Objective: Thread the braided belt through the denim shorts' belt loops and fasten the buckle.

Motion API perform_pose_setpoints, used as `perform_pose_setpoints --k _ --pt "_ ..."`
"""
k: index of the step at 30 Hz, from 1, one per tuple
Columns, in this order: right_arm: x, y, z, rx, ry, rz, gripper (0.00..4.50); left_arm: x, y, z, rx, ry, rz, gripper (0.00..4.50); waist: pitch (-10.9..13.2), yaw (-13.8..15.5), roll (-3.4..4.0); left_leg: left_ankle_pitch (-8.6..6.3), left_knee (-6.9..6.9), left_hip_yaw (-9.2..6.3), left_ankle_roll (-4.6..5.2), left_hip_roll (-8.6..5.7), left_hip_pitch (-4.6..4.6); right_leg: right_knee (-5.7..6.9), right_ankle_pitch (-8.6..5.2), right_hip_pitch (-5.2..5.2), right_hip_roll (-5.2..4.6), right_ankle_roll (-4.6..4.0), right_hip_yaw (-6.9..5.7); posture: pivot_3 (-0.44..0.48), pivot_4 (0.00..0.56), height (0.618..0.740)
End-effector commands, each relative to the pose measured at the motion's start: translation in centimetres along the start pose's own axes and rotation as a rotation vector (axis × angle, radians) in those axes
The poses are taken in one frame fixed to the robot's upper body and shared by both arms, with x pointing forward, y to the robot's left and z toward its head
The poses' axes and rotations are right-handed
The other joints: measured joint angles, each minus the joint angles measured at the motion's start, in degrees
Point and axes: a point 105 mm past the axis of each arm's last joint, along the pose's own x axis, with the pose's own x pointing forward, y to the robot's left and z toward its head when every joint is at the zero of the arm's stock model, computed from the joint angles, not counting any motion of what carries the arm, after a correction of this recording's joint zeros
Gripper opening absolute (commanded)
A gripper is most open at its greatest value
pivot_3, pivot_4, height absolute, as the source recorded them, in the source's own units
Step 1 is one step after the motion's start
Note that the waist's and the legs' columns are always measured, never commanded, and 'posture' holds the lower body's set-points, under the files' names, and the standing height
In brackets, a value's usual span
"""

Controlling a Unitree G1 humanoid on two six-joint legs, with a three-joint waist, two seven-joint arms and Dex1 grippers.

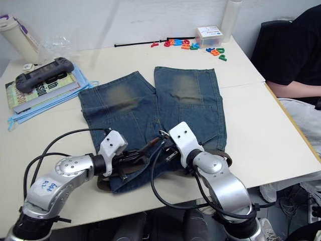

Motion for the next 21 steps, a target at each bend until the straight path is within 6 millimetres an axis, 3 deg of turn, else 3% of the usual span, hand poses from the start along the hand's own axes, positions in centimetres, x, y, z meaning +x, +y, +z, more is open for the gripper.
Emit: perform_pose_setpoints --k 1,9,14,21 --pt "-0.6 0.5 1.6 -0.045 -0.075 0.019 0.04 0.7 -0.3 0.7 0.018 -0.031 0.003 0.00 0.0 0.0 0.00 0.00 0.00 0.00 0.00 0.00 0.00 0.00 0.00 0.00 0.00 0.00 0.00 0.000 0.150 0.714" --pt "-0.6 1.4 1.3 -0.057 -0.060 0.067 0.04 1.4 -0.2 1.1 0.030 -0.049 0.026 0.00 0.0 0.0 -0.01 0.01 0.02 -0.01 -0.01 0.01 -0.01 0.01 0.00 0.00 0.00 0.00 -0.01 0.000 0.150 0.714" --pt "-0.5 2.3 0.9 -0.117 -0.033 0.143 0.04 3.1 -0.8 2.3 0.085 -0.097 -0.008 0.00 0.0 0.1 -0.03 0.01 0.06 -0.01 0.00 -0.01 -0.03 0.02 0.00 0.00 -0.01 0.00 -0.01 0.000 0.150 0.714" --pt "-0.4 2.1 0.0 -0.201 0.028 0.210 0.04 4.1 -1.6 3.5 0.117 -0.172 -0.058 0.00 0.0 -0.1 -0.04 0.02 0.04 0.02 0.00 0.02 -0.03 0.02 0.00 -0.02 0.02 0.00 -0.02 0.000 0.150 0.714"
